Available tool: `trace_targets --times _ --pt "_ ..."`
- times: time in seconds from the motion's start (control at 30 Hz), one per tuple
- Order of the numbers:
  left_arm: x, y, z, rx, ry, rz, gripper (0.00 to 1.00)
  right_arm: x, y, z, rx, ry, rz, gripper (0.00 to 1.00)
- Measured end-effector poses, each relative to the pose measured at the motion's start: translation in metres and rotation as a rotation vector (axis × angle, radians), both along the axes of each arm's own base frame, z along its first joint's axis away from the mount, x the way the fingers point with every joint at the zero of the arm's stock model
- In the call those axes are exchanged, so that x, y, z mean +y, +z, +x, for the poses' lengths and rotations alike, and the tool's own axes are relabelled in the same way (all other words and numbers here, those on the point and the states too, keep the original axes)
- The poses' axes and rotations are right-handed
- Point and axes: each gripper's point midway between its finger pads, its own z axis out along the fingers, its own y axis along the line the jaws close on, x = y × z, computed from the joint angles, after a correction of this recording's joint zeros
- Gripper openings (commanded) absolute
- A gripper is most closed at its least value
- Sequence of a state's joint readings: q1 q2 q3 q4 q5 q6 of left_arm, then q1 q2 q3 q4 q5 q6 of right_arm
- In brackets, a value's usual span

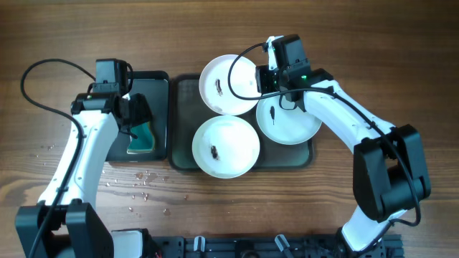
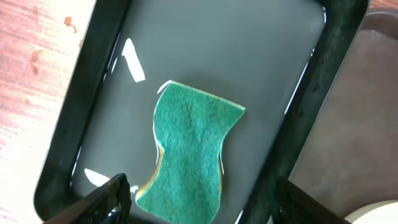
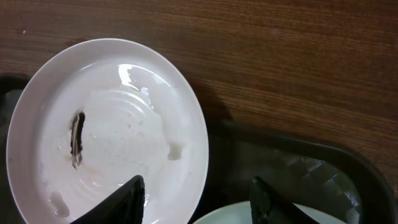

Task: Clean dirty plates on tray and stack at the side
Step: 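Lower the left gripper and pinch the green sponge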

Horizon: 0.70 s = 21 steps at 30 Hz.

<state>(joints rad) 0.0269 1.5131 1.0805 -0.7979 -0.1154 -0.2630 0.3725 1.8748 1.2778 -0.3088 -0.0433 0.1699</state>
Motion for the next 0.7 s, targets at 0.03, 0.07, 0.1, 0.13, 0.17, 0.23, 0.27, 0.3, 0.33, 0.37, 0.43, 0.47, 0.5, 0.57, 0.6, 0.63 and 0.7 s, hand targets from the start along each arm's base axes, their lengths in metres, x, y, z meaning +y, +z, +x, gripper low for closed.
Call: trace_targets --times 0.03,0.07,0.1,0.13,0.17,0.23,0.27,0.3,0.33,0.37,0.43,0.47,0.5,0.57,0.6,0.63,0.7 --pt "0.0 -0.002 0.002 -0.008 -0.01 0.004 0.7 0.0 0.0 0.0 0.0 0.001 0.0 0.56" --pt "0.0 -0.004 0.002 -0.013 -0.018 0.007 0.73 0.0 0.0 0.0 0.0 0.0 0.0 0.58" --pt "0.0 -0.008 0.002 -0.015 -0.026 0.011 0.74 0.0 0.0 0.0 0.0 0.0 0.0 0.59" --pt "0.0 -0.011 0.001 -0.011 -0.035 0.014 0.74 0.0 0.0 0.0 0.0 0.001 -0.001 0.59" --pt "0.0 -0.015 -0.002 -0.002 -0.039 0.015 0.73 0.0 0.0 0.0 0.0 0.001 0.0 0.6" --pt "0.0 -0.021 -0.007 0.016 -0.046 0.016 0.73 0.0 0.0 0.0 0.0 0.001 0.0 0.61" --pt "0.0 -0.023 -0.009 0.023 -0.047 0.016 0.73 0.0 0.0 0.0 -0.001 0.001 0.0 0.61" --pt "0.0 -0.026 -0.011 0.03 -0.049 0.017 0.73 0.0 0.0 0.0 0.0 0.001 0.0 0.61" --pt "0.0 -0.028 -0.013 0.038 -0.051 0.016 0.73 0.0 0.0 0.0 -0.001 0.001 0.0 0.61" --pt "0.0 -0.029 -0.015 0.042 -0.053 0.017 0.73 0.0 0.0 0.0 0.0 0.001 0.0 0.61" --pt "-0.001 -0.031 -0.016 0.048 -0.056 0.016 0.72 0.0 0.0 0.0 0.0 0.001 0.0 0.62" --pt "-0.001 -0.031 -0.017 0.049 -0.058 0.013 0.72 0.0 0.0 0.0 0.0 0.001 0.0 0.63" --pt "-0.002 -0.032 -0.017 0.051 -0.059 0.011 0.71 0.0 0.0 0.0 0.0 0.001 0.0 0.63" --pt "-0.002 -0.034 -0.019 0.057 -0.06 0.01 0.69 0.0 0.0 0.0 0.0 0.001 0.0 0.64" --pt "-0.002 -0.036 -0.021 0.06 -0.061 0.01 0.69 0.0 0.0 0.0 0.0 0.001 0.0 0.65" --pt "-0.002 -0.037 -0.021 0.059 -0.063 0.011 0.69 0.0 0.0 0.0 -0.001 0.001 0.0 0.65" --pt "-0.002 -0.04 -0.018 0.043 -0.063 0.011 0.69 0.0 0.0 0.0 0.0 0.001 0.0 0.66"
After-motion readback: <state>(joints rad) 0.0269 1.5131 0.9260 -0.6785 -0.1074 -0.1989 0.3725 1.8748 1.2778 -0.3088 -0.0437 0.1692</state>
